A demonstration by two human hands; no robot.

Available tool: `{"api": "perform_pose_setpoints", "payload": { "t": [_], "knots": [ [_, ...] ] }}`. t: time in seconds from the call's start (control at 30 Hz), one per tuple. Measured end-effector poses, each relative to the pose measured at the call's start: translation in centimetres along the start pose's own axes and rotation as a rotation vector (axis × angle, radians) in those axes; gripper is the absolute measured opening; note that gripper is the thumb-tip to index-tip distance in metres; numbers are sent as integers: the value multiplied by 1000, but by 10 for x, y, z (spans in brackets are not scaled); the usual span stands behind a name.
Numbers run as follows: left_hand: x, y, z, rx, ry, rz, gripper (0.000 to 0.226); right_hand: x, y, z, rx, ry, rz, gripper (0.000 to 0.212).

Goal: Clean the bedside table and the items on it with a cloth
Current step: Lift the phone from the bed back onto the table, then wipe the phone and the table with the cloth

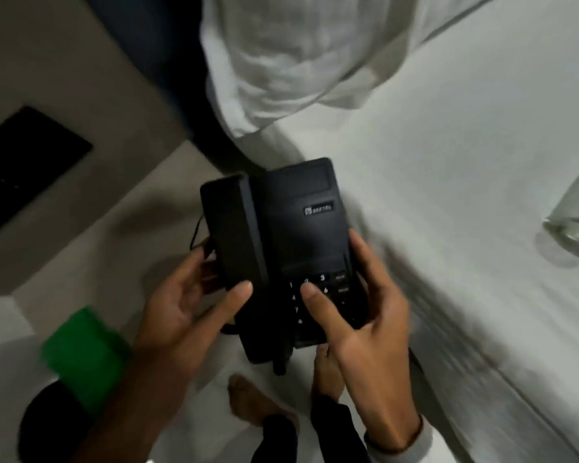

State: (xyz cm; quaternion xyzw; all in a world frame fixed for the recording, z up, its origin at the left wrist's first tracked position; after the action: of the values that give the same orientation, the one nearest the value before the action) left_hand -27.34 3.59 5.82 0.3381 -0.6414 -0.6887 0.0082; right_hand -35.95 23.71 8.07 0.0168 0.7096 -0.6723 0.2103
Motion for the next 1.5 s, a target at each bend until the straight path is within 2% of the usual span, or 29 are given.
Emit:
{"api": "perform_pose_setpoints", "payload": {
  "t": [0.17, 0.33, 0.57, 0.67, 0.77, 0.87, 0.93, 1.03, 1.13, 1.27, 1.5],
  "knots": [
    [-12, -57, -56, -119, 184, -73, 54, 27, 45, 73, -192, -276, 76, 65],
    [37, -97, -64, -262, 347, -94, 45, 93, 83, 117, -366, -390, 148, 73],
    [89, -135, -70, -193, 379, -71, 49, 143, 118, 137, -522, -430, 143, 69],
    [92, -137, -72, -146, 334, -58, 50, 142, 119, 137, -568, -448, 124, 65],
    [77, -134, -89, -22, 292, -52, 50, 131, 97, 139, -743, -416, -44, 62],
    [31, -126, -144, 196, 450, 17, 39, 96, 61, 156, -810, -373, -363, 47],
    [-7, -128, -187, 338, 591, 34, 33, 60, 55, 179, -769, -419, -449, 35],
    [-63, -155, -251, 533, 748, -112, 33, 5, 94, 239, -653, -669, -251, 31],
    [-90, -191, -279, 492, 696, -239, 39, -33, 147, 287, -620, -807, -61, 36],
    [-98, -222, -282, 336, 546, -270, 44, -59, 204, 336, -584, -830, 179, 34],
    [-98, -226, -292, 205, 675, -231, 34, -56, 221, 354, -657, -787, 180, 38]
  ]
}}
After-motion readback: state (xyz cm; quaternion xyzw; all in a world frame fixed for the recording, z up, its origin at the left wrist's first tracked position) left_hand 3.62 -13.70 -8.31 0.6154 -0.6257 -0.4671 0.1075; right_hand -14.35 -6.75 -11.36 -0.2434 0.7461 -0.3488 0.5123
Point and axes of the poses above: each hand's wrist, its own x-axis towards the middle knuckle, its own z-axis out of the palm, y = z × x, the point moved 9 cm from there along x, towards the middle knuckle, and after that the axes turned 3 degrees about -y, right-handed, at the moved point
